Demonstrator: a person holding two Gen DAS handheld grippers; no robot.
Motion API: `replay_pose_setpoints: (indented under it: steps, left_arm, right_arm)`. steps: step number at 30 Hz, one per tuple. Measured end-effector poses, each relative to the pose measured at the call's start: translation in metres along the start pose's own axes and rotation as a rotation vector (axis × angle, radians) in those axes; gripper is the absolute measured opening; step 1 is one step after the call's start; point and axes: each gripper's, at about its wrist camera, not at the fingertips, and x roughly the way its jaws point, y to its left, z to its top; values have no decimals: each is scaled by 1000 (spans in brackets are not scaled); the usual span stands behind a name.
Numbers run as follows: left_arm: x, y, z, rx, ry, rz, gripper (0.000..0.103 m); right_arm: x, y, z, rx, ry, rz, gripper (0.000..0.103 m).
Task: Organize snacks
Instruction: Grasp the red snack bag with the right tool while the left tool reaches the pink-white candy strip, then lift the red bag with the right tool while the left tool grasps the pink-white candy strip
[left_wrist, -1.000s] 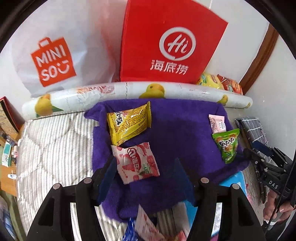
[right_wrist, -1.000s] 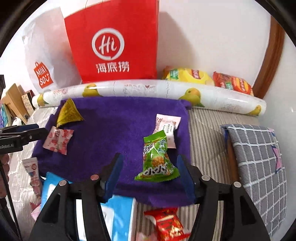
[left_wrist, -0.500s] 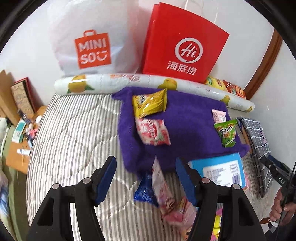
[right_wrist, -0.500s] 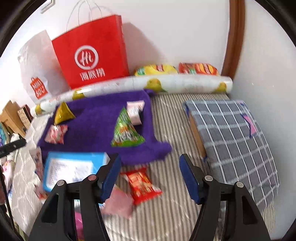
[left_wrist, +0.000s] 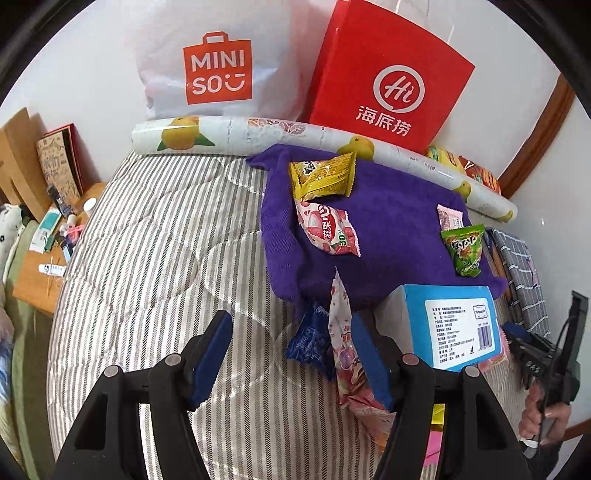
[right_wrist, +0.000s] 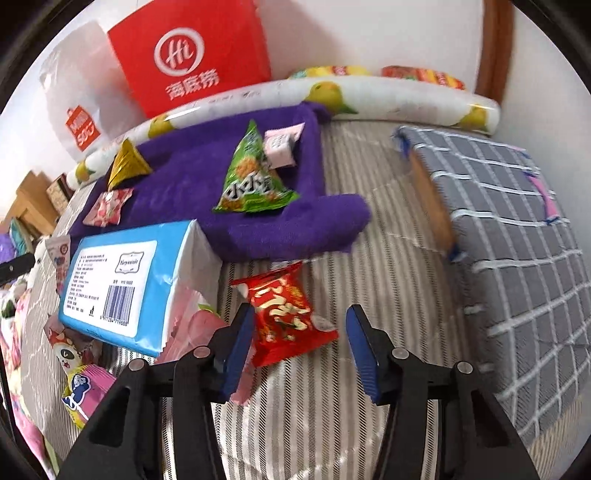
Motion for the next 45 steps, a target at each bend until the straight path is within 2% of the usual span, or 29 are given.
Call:
replay_pose_setpoints:
  steps: [4, 12, 15, 20, 27, 29, 31, 36, 37, 38, 45]
  left_arm:
    - [1, 1, -4, -5, 5, 5, 65]
    - [1, 0, -14, -1, 15, 6, 65]
    - [-1, 0, -16, -3, 15, 2, 65]
    - [-6, 1, -19, -6, 10, -3, 65]
    - [-5, 0, -28, -7, 14, -17, 65]
    - [-1, 1, -30, -15, 21, -21, 65]
    - [2, 1, -33, -23, 27, -23, 65]
    - [10, 0, -39, -19, 47, -6, 65]
    - [12, -1, -40, -18, 52, -2, 65]
    - [12, -1, -40, -16, 53, -1, 65]
    - [19, -12, -35, -1, 50, -19, 65]
  right_arm:
    - [10, 1, 4, -32, 12, -7, 52]
    - [20, -8, 11, -43, 46, 80, 51]
    - [18, -14, 10, -20, 52, 118, 36]
    - [7, -22, 1, 12, 46, 77, 35]
    - [-11, -42, -30, 73, 52, 30, 36]
    - [-12, -42, -34, 73, 44, 23, 43]
    - [-9, -40, -35, 63, 48, 7, 46]
    - [1, -32, -37, 44, 24, -35, 48]
    - [1, -31, -37, 36, 18, -44, 46]
    - [0, -30, -38, 26, 11, -60, 40]
    - [-2, -32, -45, 11, -17, -73, 40]
